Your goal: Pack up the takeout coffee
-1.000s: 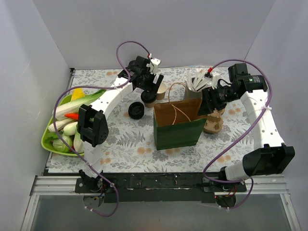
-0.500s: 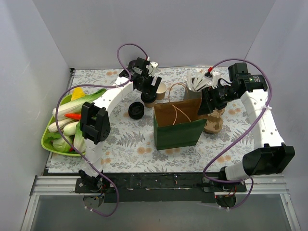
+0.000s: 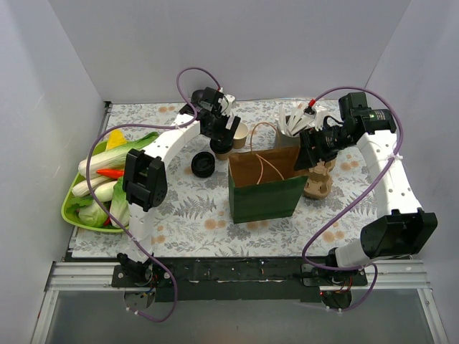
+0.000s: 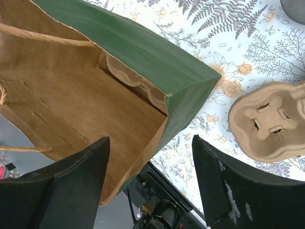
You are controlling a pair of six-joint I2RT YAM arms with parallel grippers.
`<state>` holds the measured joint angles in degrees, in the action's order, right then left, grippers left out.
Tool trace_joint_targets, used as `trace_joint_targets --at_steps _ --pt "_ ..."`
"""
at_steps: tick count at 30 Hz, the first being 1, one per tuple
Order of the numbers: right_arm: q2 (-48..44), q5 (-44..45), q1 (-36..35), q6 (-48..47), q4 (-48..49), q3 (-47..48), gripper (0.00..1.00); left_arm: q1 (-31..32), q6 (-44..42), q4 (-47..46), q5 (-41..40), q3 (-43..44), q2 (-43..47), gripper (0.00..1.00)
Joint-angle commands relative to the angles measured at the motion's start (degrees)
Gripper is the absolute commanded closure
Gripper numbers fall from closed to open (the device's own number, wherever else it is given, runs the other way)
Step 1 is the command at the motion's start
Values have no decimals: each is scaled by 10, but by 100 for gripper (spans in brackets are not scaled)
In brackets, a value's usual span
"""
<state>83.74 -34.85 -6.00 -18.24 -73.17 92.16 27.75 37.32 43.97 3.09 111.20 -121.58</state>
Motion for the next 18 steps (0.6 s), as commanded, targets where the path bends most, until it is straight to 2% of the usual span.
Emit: trace_joint_targets --at_steps 1,7,18 --pt "-4 -7 3 -6 9 21 23 -9 2 5 20 34 -2 11" --pt "-1 -10 3 -6 12 21 23 -10 0 10 31 36 -7 16" --pt "5 -13 3 -5 14 21 23 -11 -1 18 61 33 -13 19"
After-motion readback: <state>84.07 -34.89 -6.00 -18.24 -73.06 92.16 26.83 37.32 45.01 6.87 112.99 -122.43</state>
